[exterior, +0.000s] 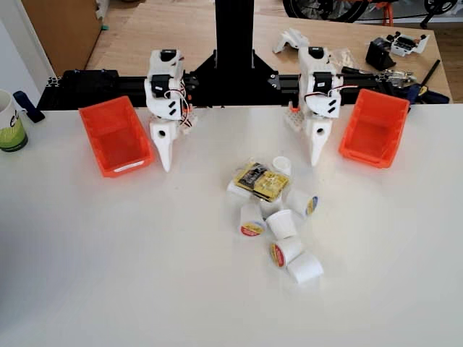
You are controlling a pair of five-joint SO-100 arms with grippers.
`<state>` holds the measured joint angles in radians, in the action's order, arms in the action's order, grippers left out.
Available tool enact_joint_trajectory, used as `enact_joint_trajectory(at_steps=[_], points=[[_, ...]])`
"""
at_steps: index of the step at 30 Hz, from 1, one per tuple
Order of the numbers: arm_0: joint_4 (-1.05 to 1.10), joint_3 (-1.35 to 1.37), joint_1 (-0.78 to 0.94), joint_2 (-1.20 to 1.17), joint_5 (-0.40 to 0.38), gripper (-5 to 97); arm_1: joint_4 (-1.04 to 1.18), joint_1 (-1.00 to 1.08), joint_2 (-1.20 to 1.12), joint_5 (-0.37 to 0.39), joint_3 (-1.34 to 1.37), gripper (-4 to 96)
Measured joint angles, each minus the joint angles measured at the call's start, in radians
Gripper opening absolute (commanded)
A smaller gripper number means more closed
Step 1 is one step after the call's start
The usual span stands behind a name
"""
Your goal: Sort the coffee pods, blue into left, red into right
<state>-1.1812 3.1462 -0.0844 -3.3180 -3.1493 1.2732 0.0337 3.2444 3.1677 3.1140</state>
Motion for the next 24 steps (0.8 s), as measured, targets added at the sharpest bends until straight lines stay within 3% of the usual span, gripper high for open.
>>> enact_joint_trajectory(at_steps=[6,17,24], points=[[0.029,0.0,0.0,0.0,0.0,-5,0.0,0.0,0.0,0.04,0.0,-1.9],[0.054,0.0,0.0,0.0,0.0,-5,-0.052,0.0,0.0,0.041,0.0,-2.7],[-0.067,-0.044,0.0,0.0,0.0,-5,0.005,0.0,0.0,0.041,-0.023,-2.6]])
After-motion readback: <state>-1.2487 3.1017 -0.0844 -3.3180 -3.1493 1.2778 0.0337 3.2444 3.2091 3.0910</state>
